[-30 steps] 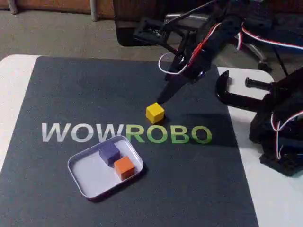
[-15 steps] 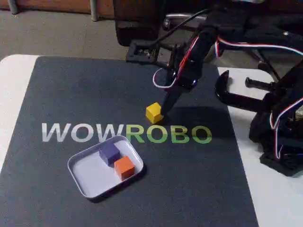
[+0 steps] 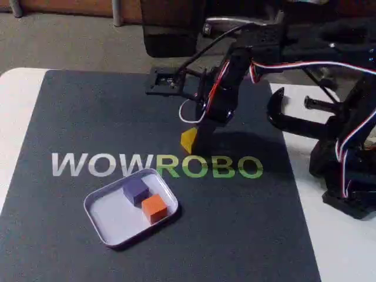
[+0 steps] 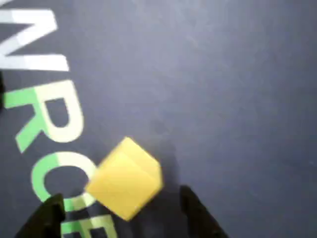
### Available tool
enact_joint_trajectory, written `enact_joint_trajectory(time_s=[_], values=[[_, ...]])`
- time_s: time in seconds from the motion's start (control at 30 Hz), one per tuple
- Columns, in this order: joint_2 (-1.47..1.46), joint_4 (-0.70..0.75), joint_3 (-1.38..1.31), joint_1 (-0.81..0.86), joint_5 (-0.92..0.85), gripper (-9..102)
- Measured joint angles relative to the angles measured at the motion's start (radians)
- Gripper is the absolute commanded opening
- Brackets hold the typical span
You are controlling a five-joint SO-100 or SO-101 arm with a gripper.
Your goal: Move blocks one by one until all three blocks are in the tray.
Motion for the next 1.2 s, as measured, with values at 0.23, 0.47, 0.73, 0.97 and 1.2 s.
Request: enact_joint_trajectory(time_s=[0.23, 0.47, 0.73, 0.97, 1.2], values=[[-0.040, -0.005, -0.037, -0.005, 0.034, 24], [-0.051, -0.005, -0.048, 0.000, 0.052, 21], [-0.063, -0.005, -0.049, 0.000, 0.052, 17], [-0.063, -0.005, -0.049, 0.000, 0.052, 9], [-0.063, -0.005, -0.049, 0.000, 0.052, -1]])
